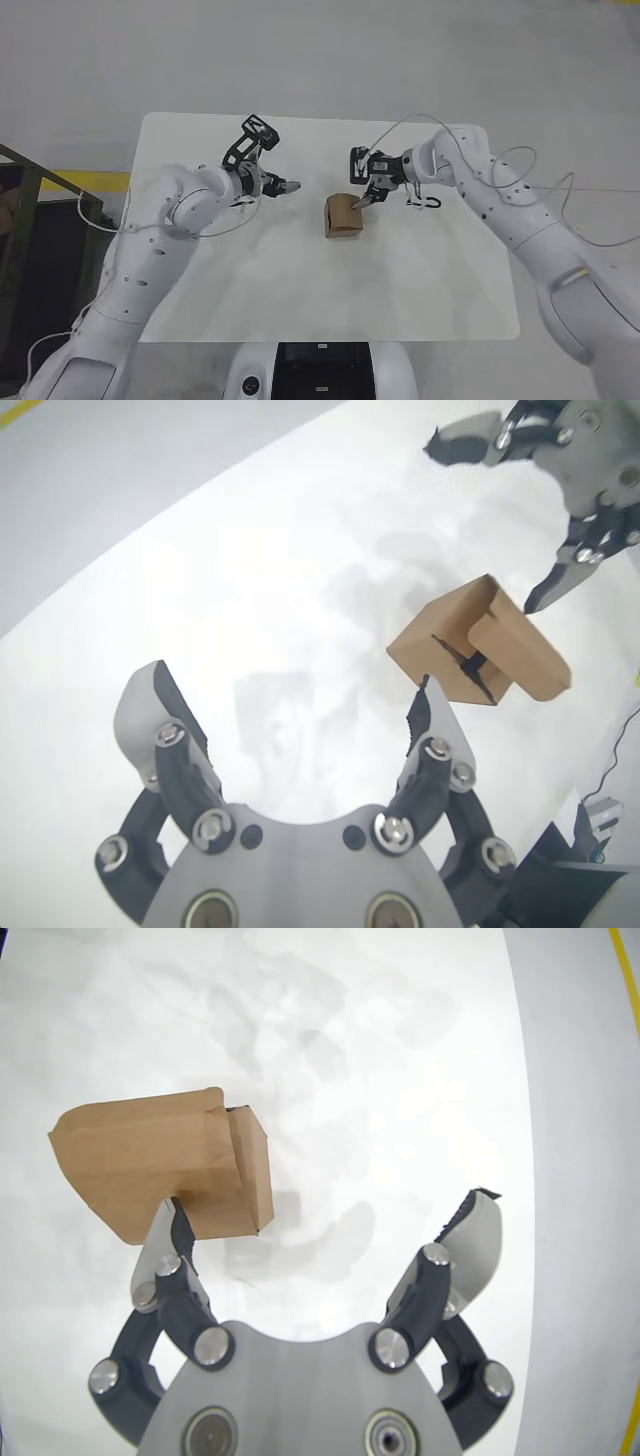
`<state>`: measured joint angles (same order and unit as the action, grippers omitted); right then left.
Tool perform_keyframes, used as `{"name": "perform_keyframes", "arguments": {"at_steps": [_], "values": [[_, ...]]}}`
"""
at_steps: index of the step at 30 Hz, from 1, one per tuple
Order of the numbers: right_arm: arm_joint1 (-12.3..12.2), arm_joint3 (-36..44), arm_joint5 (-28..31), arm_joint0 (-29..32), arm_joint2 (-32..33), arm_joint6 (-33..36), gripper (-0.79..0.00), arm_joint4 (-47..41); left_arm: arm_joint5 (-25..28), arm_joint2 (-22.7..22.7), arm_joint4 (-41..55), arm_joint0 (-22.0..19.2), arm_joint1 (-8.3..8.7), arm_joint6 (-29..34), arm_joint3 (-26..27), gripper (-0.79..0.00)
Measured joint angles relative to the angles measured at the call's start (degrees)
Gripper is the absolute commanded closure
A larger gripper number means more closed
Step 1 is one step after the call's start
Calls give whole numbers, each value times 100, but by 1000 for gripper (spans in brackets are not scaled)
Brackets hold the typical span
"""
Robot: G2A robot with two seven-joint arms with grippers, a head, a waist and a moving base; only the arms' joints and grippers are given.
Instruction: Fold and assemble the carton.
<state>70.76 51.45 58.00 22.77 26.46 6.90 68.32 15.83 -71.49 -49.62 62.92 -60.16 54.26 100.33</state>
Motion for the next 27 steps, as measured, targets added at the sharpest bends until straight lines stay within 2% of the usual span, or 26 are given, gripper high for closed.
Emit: {"name": "perform_keyframes", "arguments": {"at_steps": [4, 9, 16, 24, 27], "values": [[22, -109, 0, -7, -26, -57, -785, -35, 119, 110, 16, 230, 9, 52, 147, -785], [5, -141, 0, -40, -32, -152, -785, -8, 169, 478, -86, 296, -23, 119, 134, -785], [-34, -139, 0, -13, -55, -301, -785, 29, 59, 919, -159, 50, -104, 169, -13, -785], [-40, -176, 0, -46, -138, -350, -785, -18, 69, 832, 173, -135, -111, 260, 13, -785], [-27, -191, 0, -64, -182, -367, -785, -31, 39, 925, 121, -200, -129, 246, -68, -785]]}}
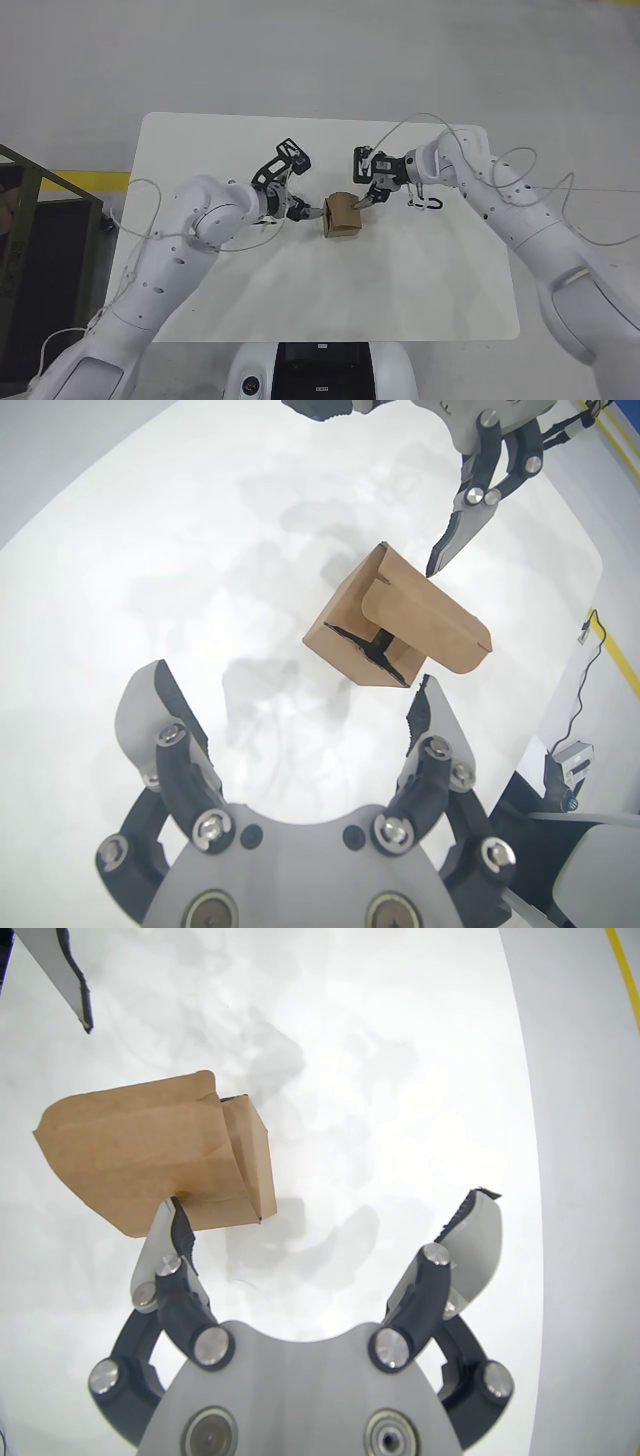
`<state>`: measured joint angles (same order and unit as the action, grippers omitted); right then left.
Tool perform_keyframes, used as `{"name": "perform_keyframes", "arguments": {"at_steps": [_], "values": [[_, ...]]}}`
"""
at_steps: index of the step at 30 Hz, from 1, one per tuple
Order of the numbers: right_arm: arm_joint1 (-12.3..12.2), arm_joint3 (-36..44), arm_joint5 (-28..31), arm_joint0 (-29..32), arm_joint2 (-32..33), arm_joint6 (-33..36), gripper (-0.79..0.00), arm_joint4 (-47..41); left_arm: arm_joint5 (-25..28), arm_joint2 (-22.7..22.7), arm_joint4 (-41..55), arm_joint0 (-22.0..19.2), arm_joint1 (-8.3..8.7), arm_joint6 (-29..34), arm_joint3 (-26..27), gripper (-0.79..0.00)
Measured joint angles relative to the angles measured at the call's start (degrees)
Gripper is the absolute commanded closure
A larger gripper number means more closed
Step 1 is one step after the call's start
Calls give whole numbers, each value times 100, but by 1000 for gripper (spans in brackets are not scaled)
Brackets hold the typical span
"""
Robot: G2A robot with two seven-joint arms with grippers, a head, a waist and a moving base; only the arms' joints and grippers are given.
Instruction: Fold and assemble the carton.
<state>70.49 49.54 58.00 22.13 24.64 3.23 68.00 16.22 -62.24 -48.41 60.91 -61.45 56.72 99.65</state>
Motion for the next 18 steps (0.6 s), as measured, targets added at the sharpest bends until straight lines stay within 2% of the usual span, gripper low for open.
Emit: {"name": "perform_keyframes", "arguments": {"at_steps": [18], "values": [[98, -137, 0, -146, -323, -166, -785, -60, -159, 450, -248, -329, -111, -133, -478, -785]]}}
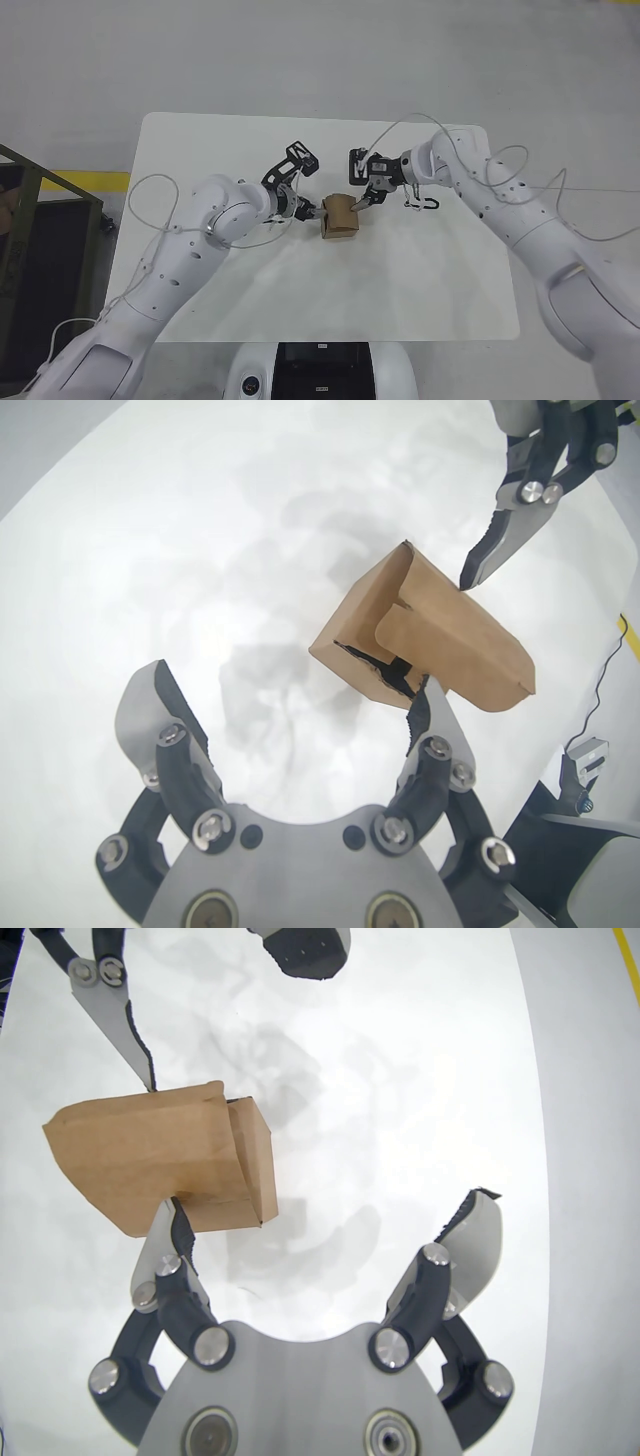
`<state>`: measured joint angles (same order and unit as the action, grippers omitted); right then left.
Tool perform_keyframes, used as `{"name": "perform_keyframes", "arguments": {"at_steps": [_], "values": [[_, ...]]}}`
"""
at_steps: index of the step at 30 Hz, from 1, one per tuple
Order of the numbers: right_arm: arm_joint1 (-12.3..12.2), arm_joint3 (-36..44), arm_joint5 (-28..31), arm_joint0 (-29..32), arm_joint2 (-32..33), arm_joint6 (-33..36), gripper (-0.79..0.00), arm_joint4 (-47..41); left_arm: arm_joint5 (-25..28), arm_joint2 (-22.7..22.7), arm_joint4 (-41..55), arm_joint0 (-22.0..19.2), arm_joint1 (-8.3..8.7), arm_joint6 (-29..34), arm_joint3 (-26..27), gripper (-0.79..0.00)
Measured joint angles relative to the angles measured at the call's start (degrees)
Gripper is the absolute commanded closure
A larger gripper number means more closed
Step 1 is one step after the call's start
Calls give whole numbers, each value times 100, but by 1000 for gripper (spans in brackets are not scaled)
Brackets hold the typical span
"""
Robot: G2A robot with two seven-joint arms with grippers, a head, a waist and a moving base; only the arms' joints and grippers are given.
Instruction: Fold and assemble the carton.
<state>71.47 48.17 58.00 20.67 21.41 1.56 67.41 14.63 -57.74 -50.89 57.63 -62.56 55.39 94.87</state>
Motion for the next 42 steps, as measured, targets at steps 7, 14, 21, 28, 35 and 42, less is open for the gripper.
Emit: {"name": "perform_keyframes", "arguments": {"at_steps": [7, 14, 21, 28, 35, 42], "values": [[27, -104, 0, -77, -93, -52, -785, -27, 61, -331, 216, 49, 53, 36, 206, -785], [65, -170, 0, -109, -148, -10, -785, -66, 146, -526, 352, 194, 101, 101, 417, -785], [111, -202, 0, -138, -189, 55, -785, -114, 101, -231, 268, 95, 46, 77, 214, -785], [148, -208, 0, -154, -240, 22, -785, -134, 53, -57, 241, -98, -6, 44, 10, -785], [193, -256, 0, -181, -289, 10, -785, -146, 7, 92, 28, -151, -36, 7, -99, -785], [214, -326, 0, -191, -323, -22, -785, -150, -21, -98, 29, -191, -13, 20, -57, -785]]}}
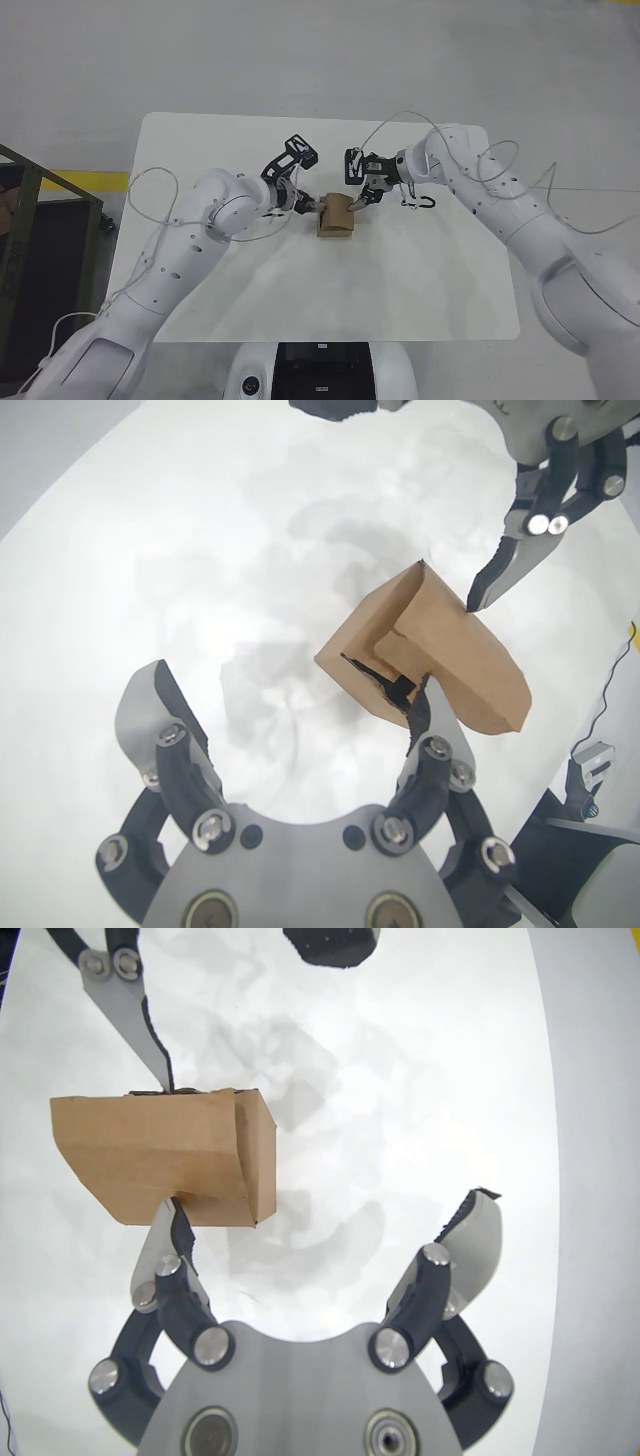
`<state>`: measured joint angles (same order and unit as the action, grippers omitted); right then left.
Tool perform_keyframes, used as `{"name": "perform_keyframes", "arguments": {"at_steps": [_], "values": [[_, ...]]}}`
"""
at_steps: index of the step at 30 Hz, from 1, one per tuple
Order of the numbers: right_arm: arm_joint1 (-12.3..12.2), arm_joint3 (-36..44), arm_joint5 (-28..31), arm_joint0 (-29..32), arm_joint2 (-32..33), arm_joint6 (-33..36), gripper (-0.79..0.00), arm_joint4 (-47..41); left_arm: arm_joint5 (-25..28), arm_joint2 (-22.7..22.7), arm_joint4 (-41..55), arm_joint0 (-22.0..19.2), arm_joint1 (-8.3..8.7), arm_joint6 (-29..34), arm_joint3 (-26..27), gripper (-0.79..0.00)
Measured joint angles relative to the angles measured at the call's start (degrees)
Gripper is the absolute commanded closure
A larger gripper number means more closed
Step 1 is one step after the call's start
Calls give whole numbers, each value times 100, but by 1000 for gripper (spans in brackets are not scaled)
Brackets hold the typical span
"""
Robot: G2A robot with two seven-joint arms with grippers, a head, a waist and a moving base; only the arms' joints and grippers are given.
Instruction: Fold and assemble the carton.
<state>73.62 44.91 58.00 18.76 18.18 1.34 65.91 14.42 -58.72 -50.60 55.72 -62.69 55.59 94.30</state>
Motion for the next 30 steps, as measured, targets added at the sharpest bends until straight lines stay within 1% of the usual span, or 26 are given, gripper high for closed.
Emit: {"name": "perform_keyframes", "arguments": {"at_steps": [3, 6, 15, 24, 30], "values": [[10, -27, 0, -2, -12, -15, -785, -10, 52, -254, 155, 40, 45, 74, 225, -785], [22, -60, 0, -4, -23, -25, -785, -19, 95, -366, 273, 87, 66, 117, 324, -785], [67, -144, 0, -26, -73, -12, -785, -72, 100, -33, 162, 59, 14, 104, 153, -785], [95, -236, 0, -41, -118, -72, -785, -130, 154, -78, 88, 129, 34, 98, 121, -785], [107, -262, 0, -61, -150, -100, -785, -135, 116, 39, -11, 113, 9, 38, 50, -785]]}}
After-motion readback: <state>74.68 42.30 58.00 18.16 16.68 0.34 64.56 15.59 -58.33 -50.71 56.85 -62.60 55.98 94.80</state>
